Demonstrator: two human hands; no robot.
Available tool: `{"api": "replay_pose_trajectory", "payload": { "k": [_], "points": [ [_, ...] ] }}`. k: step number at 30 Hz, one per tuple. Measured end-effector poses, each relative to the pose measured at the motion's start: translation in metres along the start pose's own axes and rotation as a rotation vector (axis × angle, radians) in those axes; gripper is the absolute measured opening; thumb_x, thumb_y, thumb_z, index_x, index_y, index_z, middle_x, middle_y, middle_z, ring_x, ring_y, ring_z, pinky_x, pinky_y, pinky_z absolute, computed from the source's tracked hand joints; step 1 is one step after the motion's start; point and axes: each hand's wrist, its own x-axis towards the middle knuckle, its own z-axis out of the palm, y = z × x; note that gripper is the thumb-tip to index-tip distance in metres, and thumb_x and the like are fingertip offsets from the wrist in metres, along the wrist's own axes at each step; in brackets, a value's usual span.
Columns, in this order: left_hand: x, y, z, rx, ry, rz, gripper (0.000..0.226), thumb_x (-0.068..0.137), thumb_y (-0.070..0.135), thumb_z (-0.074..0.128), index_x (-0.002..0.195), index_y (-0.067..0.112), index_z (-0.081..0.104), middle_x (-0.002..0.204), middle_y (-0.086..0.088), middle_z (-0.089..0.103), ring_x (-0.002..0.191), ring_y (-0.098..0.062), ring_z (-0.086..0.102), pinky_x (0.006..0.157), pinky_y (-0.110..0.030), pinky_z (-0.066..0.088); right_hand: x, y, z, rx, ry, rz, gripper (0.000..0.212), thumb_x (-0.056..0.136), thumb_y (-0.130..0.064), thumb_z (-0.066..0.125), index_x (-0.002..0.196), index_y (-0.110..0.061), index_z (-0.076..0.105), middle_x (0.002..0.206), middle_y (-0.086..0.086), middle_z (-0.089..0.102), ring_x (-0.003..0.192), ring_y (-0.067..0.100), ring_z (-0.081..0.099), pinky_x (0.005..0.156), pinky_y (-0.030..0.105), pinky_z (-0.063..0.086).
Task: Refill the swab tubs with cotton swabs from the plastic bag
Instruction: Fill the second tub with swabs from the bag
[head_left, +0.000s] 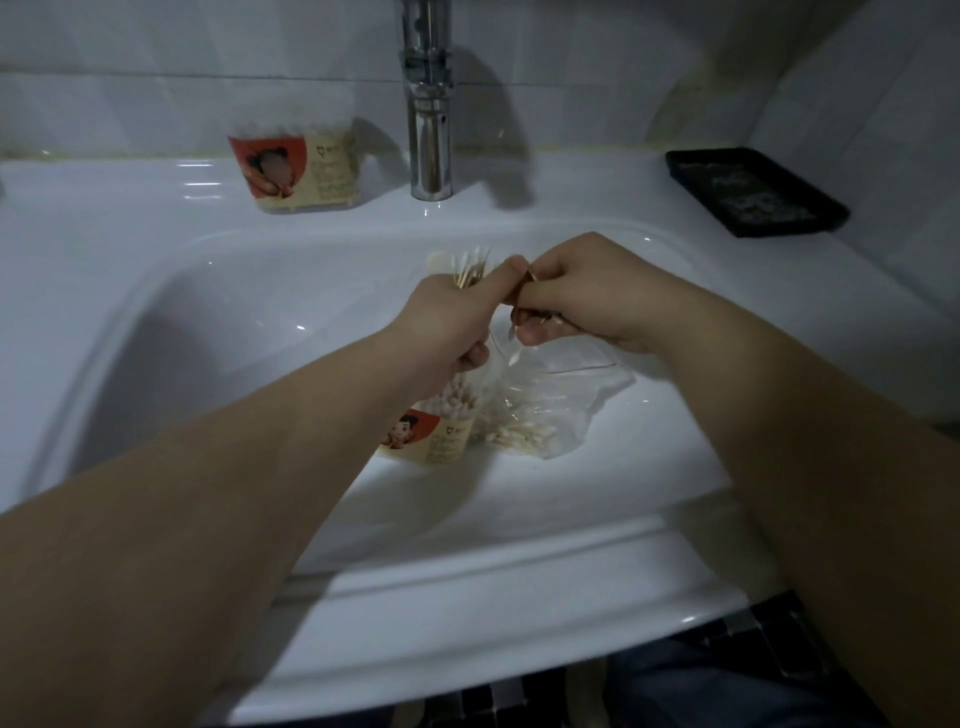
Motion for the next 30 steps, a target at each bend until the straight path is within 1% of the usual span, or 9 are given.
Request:
{"api": "replay_pose_trajectory", "payload": {
  "k": [3, 7, 9, 12, 17, 20, 25, 28, 30],
  "points": [
    [0.002, 0.000, 0.000, 0.010, 0.054, 0.000, 0.039, 0.084, 0.047, 0.078, 0.094, 0.015, 0.059, 0.056, 0.004, 0.028, 0.048, -0.014, 0.026, 0.048, -0.028, 0.026, 0.001, 0.001, 0.002, -0.133, 0.019, -0.013, 0.015, 0.093, -0.009, 0.071, 0.090, 0.005, 0.075, 0.083, 0.017, 0.077, 0.074, 0.023, 0.078, 0.076, 0.027, 0.063],
    [0.004, -0.003, 0.000, -0.016, 0.080, 0.031, 0.037, 0.082, 0.037, 0.082, 0.083, 0.015, 0.053, 0.051, 0.004, 0.028, 0.046, -0.015, 0.025, 0.049, -0.031, 0.024, -0.002, 0.001, 0.006, -0.262, 0.021, 0.004, 0.017, 0.093, -0.016, 0.072, 0.084, -0.002, 0.075, 0.076, 0.010, 0.077, 0.070, 0.019, 0.077, 0.066, 0.018, 0.060],
    [0.004, -0.003, 0.000, -0.045, 0.071, 0.034, 0.032, 0.084, 0.032, 0.081, 0.078, 0.014, 0.055, 0.052, 0.001, 0.030, 0.045, -0.015, 0.025, 0.049, -0.030, 0.024, 0.000, 0.001, 0.008, -0.297, 0.026, 0.000, 0.020, 0.093, -0.018, 0.072, 0.084, -0.001, 0.074, 0.075, 0.009, 0.077, 0.069, 0.017, 0.077, 0.070, 0.020, 0.060],
    [0.004, -0.003, 0.000, -0.095, 0.048, 0.019, 0.026, 0.087, 0.029, 0.079, 0.092, 0.013, 0.060, 0.060, -0.002, 0.031, 0.047, -0.014, 0.025, 0.049, -0.028, 0.023, 0.001, 0.001, 0.010, -0.324, 0.050, -0.013, 0.021, 0.093, -0.020, 0.072, 0.083, -0.002, 0.075, 0.073, 0.007, 0.077, 0.068, 0.015, 0.077, 0.074, 0.023, 0.059],
    [0.006, 0.000, -0.001, -0.180, 0.096, 0.024, 0.024, 0.095, 0.030, 0.069, 0.086, 0.014, 0.054, 0.051, 0.005, 0.031, 0.042, -0.012, 0.027, 0.044, -0.024, 0.027, 0.002, 0.002, 0.007, -0.331, 0.036, 0.007, 0.022, 0.094, -0.018, 0.071, 0.082, -0.001, 0.075, 0.076, 0.010, 0.077, 0.069, 0.018, 0.077, 0.078, 0.028, 0.061],
    [0.009, 0.002, -0.002, -0.228, 0.170, 0.022, 0.025, 0.104, 0.027, 0.051, 0.081, 0.016, 0.052, 0.056, 0.002, 0.036, 0.039, -0.010, 0.029, 0.044, -0.023, 0.026, 0.003, 0.004, 0.004, -0.365, 0.037, 0.032, 0.023, 0.094, -0.019, 0.071, 0.082, 0.000, 0.075, 0.077, 0.011, 0.078, 0.070, 0.018, 0.077, 0.085, 0.033, 0.061],
    [0.013, 0.001, -0.004, -0.340, 0.185, -0.070, 0.018, 0.107, 0.016, 0.040, 0.094, 0.013, 0.052, 0.067, -0.003, 0.057, 0.048, -0.012, 0.043, 0.045, -0.020, 0.035, 0.006, 0.003, -0.001, -0.118, 0.137, 0.005, 0.016, 0.092, -0.010, 0.072, 0.086, 0.004, 0.075, 0.077, 0.014, 0.077, 0.071, 0.024, 0.077, 0.083, 0.036, 0.063],
    [0.010, 0.000, -0.003, -0.292, 0.117, -0.089, 0.016, 0.106, 0.015, 0.045, 0.106, 0.012, 0.060, 0.055, 0.002, 0.042, 0.047, -0.012, 0.037, 0.048, -0.022, 0.037, 0.008, 0.002, 0.000, 0.080, 0.145, -0.007, 0.014, 0.091, -0.004, 0.072, 0.087, 0.009, 0.072, 0.075, 0.018, 0.073, 0.066, 0.023, 0.073, 0.078, 0.035, 0.064],
    [0.004, 0.004, -0.002, -0.245, 0.031, -0.108, 0.028, 0.105, 0.034, 0.051, 0.107, 0.009, 0.063, 0.052, 0.005, 0.032, 0.044, -0.010, 0.029, 0.046, -0.023, 0.030, 0.007, 0.000, 0.001, 0.166, 0.121, -0.019, 0.012, 0.092, -0.002, 0.071, 0.089, 0.010, 0.071, 0.077, 0.020, 0.071, 0.066, 0.023, 0.072, 0.072, 0.031, 0.064]
  ]
}}
